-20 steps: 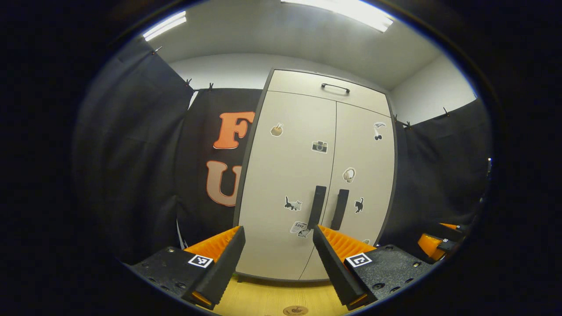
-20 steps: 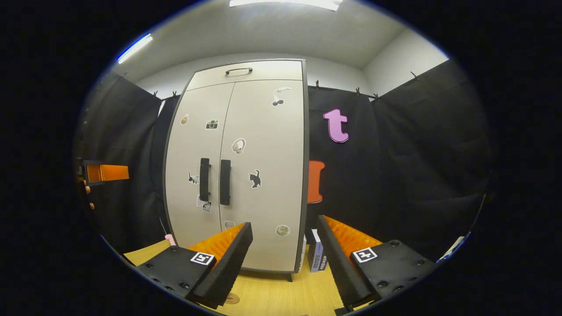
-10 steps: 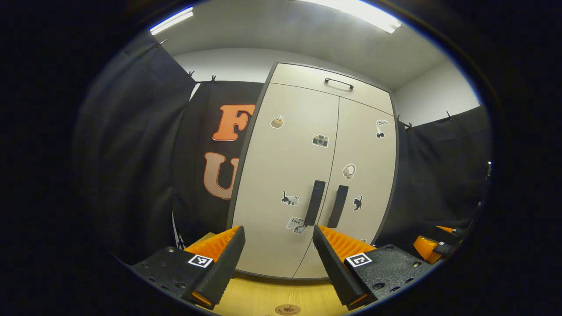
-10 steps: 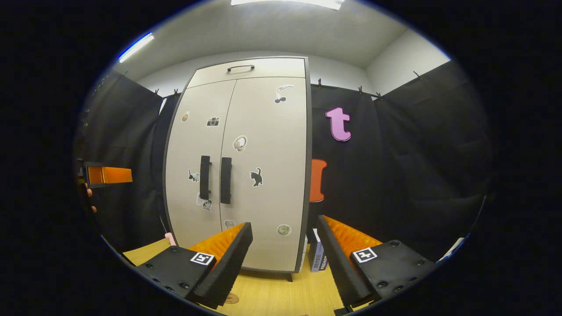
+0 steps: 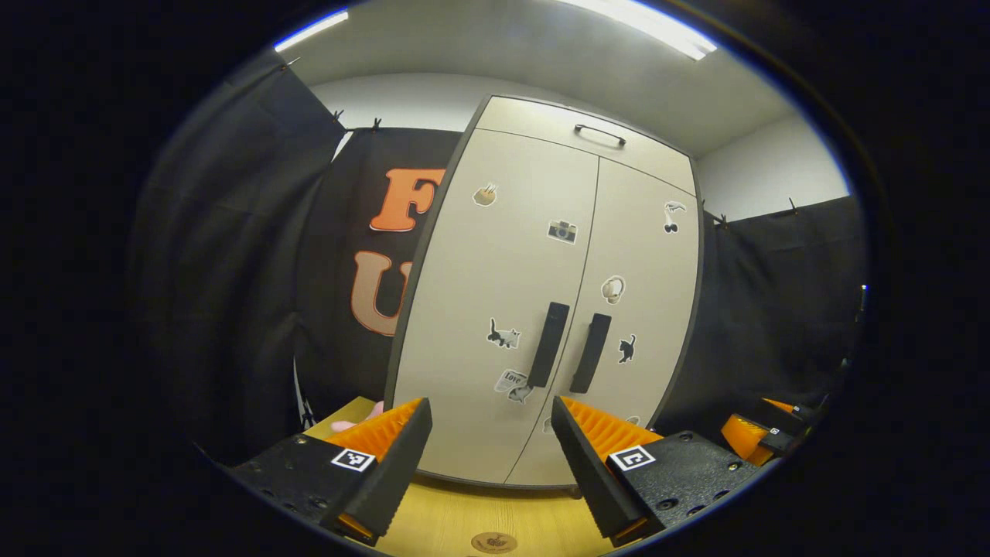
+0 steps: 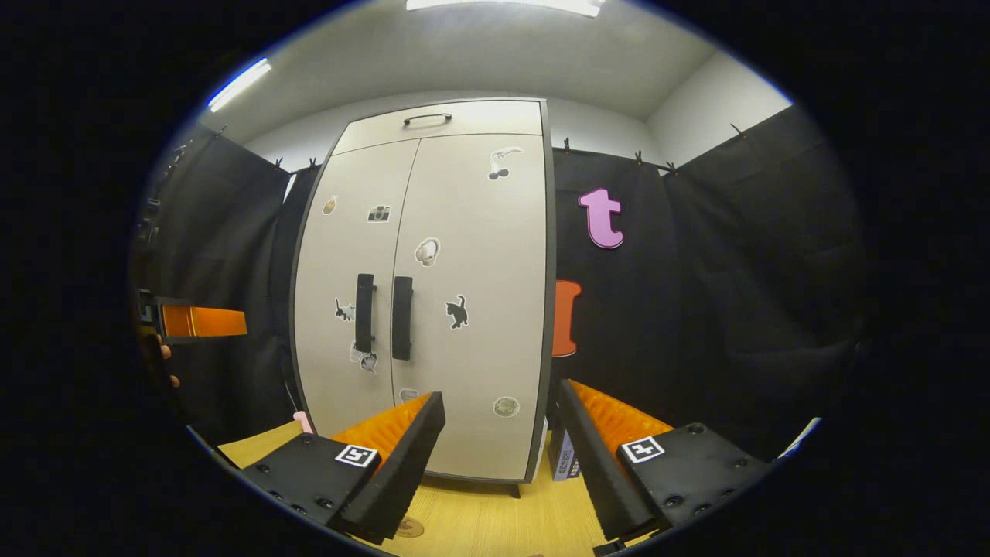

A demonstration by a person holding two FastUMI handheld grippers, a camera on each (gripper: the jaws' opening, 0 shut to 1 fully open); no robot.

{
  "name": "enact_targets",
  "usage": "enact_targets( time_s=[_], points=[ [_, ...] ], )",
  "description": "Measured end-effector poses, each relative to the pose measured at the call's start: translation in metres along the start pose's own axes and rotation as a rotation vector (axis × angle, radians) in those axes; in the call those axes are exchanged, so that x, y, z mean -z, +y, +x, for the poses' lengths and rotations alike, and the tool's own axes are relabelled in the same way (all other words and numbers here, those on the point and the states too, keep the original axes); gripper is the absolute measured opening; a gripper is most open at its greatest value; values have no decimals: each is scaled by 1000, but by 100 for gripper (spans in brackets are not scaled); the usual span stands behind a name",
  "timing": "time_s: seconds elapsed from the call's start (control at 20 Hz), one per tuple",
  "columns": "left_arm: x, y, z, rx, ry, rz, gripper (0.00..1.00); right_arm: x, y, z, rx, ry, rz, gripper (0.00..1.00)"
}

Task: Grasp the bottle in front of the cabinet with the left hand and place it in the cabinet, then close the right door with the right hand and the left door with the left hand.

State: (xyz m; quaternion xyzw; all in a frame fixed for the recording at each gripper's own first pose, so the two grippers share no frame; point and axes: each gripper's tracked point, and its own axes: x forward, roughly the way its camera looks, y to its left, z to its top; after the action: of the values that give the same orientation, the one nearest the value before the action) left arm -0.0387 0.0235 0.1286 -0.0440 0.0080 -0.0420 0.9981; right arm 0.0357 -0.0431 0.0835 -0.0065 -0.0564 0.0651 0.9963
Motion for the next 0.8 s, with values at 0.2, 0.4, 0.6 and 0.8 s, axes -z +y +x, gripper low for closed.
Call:
enact_targets(
  time_s=[0.2,0.4,0.6,0.8],
  points=[
    [26,-22,1,39,53,-15,95,9,0,0,-21,32,7,94],
    [39,-42,2,87,91,-15,95,14,-5,-3,-8,44,-8,94],
    [38,-50,10,100,80,11,95,12,-15,-1,12,36,0,98],
    [43,-56,19,99,81,34,95,16,-34,0,54,36,4,94]
  ],
)
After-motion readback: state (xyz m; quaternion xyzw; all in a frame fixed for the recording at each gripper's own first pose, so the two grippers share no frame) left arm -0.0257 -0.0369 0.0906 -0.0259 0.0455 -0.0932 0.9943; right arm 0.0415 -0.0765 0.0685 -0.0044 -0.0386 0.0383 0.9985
